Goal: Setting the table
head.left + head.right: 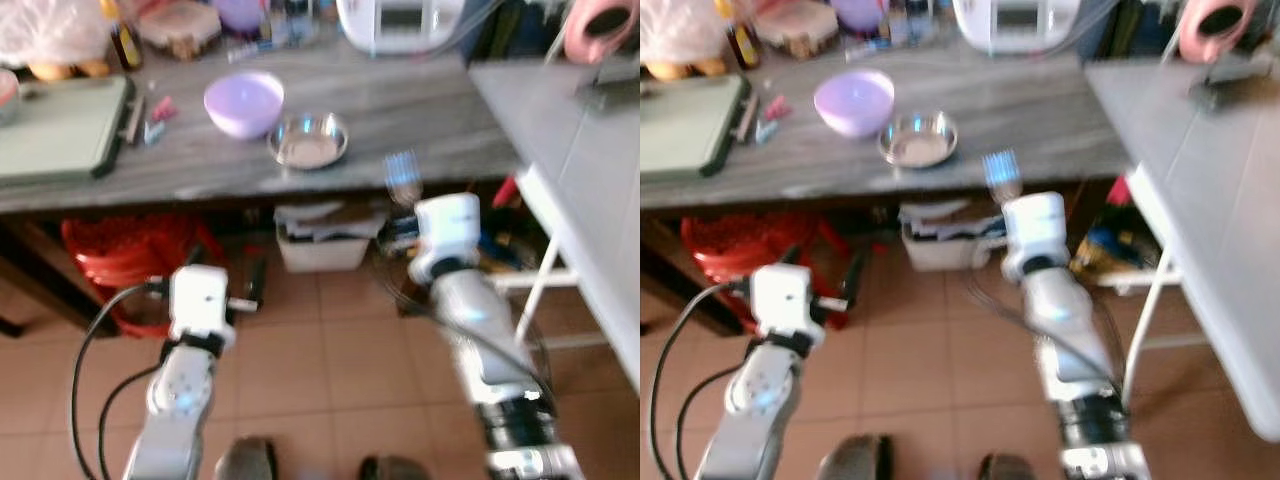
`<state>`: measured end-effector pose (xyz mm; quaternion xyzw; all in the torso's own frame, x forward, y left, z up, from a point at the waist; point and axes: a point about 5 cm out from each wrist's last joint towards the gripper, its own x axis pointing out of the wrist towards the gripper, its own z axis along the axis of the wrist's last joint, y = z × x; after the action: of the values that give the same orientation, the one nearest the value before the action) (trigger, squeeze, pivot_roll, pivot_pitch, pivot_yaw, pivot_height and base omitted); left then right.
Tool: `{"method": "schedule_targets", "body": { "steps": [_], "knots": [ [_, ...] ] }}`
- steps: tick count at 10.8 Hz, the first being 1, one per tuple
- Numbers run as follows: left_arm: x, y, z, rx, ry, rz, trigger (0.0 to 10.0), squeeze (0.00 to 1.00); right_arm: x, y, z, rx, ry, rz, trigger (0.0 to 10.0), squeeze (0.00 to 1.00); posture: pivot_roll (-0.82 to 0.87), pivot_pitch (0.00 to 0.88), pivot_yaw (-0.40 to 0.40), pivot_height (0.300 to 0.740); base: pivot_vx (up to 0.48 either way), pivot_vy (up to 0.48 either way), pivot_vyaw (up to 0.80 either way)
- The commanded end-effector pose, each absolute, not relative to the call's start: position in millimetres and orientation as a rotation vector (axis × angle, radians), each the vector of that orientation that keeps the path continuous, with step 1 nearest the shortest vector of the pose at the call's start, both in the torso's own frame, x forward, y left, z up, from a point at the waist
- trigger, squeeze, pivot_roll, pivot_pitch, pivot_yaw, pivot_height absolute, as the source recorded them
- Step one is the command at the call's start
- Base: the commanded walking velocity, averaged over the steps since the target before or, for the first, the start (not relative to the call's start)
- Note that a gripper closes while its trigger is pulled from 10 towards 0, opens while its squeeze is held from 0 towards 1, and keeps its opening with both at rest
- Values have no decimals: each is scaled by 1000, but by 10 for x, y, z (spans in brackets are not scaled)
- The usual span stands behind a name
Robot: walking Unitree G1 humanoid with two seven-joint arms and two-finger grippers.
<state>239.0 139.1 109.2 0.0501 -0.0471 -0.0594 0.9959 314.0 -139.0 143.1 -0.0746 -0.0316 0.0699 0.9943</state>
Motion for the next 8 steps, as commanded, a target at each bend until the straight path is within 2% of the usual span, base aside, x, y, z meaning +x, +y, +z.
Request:
{"method": "schedule_targets", "body": {
  "steps": [1, 3, 8],
  "knots": [
    [2384, 1443, 1108, 125, -100, -108, 10000, 0, 3145, -1314, 1503, -134, -97, 160, 10000, 0, 38, 136, 5, 740, 375, -296, 0],
    [2380, 1449, 1109, 124, -100, -99, 10000, 0, 3149, -1324, 1511, -126, -101, 152, 10000, 0, 39, 137, 5, 740, 382, -285, 0],
    [2382, 1525, 1115, 129, -83, -57, 10000, 0, 3142, -1283, 1530, -128, -127, 175, 10000, 0, 47, 140, 13, 740, 475, 0, 0]
  ]
}}
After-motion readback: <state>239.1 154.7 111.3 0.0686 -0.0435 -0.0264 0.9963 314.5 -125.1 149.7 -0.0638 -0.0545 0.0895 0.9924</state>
